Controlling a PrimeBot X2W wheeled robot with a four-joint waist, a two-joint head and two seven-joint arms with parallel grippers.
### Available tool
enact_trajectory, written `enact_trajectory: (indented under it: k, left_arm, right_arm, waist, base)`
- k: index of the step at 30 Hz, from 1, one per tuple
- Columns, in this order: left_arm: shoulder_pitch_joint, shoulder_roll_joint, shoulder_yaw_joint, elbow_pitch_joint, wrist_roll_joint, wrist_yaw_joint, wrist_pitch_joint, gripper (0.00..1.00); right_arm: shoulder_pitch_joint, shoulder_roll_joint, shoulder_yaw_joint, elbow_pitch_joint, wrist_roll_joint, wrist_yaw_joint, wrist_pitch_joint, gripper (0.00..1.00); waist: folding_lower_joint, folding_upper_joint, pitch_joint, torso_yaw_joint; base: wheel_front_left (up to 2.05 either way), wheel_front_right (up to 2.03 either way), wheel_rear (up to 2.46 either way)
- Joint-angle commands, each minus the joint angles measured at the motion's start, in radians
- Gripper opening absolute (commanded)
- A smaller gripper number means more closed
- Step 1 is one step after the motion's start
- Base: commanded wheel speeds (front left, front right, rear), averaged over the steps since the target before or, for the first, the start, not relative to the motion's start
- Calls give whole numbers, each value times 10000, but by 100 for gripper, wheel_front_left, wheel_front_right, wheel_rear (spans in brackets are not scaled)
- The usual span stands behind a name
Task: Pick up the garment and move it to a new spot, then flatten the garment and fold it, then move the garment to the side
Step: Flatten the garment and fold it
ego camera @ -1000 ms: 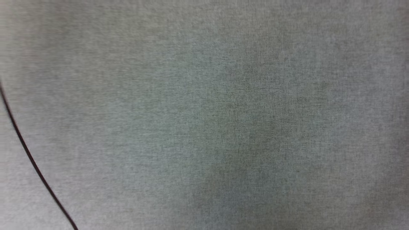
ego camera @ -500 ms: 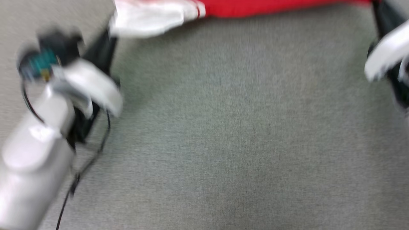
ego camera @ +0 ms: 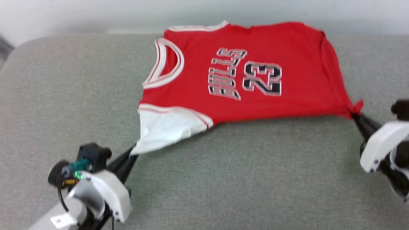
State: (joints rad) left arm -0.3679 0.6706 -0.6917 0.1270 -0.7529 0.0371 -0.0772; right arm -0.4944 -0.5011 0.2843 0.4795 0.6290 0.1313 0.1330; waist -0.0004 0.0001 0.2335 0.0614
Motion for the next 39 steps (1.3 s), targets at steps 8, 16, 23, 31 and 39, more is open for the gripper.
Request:
enact_trajectory:
  k: [8,16,23,31,39]
  left_arm:
    - [1869,951,-326,-1642,-639,393,880,0]
    - [3442,2114,-600,-3233,-1536,754,2017,0]
    - [4412,2918,-814,-4269,-2444,961,2946,0]
    - [4656,3070,-749,-4794,-2667,1108,2889,0]
    - [3813,2981,-36,-4828,-2163,1159,2085,0]
  right_arm:
    - [2342,-467,-346,-1367,1181,-9,1081,0]
    - [4102,-941,-625,-2531,1735,-9,2254,0]
    - [5164,-1142,-1027,-3350,1940,-9,3062,0]
    - [5930,-955,-1525,-4115,2087,-9,3472,0]
    - [5656,-432,-2187,-4748,2627,-8,3782,0]
  waist:
    - [4,-1,-1035,-9]
    - [4,-1,-1644,-204]
    - [4,-1,-1841,-307]
    - [4,-1,-1775,-381]
    - [4,-1,-1285,-507]
  base:
    - [0,0,0]
    - [0,0,0]
    - [0,0,0]
    - [0,0,0]
    - [0,0,0]
